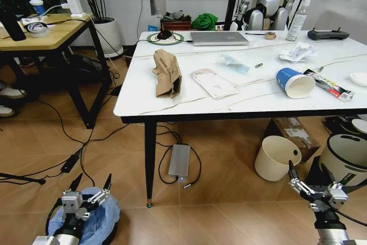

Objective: Pick up the trash bin and place the trash from the table into it.

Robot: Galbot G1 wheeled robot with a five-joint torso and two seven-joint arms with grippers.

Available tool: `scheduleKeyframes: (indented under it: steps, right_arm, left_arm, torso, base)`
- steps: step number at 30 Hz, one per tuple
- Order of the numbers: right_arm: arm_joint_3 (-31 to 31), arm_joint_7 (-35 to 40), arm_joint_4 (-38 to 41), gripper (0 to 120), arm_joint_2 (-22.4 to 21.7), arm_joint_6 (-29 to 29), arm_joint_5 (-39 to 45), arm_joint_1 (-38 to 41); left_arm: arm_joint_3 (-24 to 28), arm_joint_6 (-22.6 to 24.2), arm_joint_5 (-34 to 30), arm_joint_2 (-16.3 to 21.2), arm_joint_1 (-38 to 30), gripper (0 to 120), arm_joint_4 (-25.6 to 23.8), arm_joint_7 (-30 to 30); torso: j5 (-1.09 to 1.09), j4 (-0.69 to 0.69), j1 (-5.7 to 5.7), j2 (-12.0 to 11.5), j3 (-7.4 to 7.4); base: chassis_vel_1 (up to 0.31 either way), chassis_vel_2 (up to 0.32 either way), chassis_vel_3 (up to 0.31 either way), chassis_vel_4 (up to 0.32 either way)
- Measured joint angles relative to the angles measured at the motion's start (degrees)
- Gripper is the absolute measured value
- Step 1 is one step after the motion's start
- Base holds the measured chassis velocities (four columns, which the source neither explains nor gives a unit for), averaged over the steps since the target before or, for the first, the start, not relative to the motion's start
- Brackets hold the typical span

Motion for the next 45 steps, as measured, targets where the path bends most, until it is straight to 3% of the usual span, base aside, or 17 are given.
scheduleKeyframes:
  steps: [22,45]
  right_arm:
    - [-3.9,0.0,-1.5,100,-1.2,1.4,-0.6,1.5]
    - [-2.0,-0.1,0.1,100,4.1,1.5,-4.4,-1.6]
  left_arm:
    - [-1.3,-1.7,2.3,-5.0,3.7,100,-0.7,0.9]
    - [-0.3,-2.3,2.2,-2.3,-0.3,100,2.2,0.0]
  torso:
    - [0.0,0.0,-1.84,-5.1,-3.23]
    - [0.0,-0.01,-3.21,-10.1,-6.92]
  base:
    - [0.0,0.0,0.0,0.0]
    - [0.0,0.0,0.0,0.0]
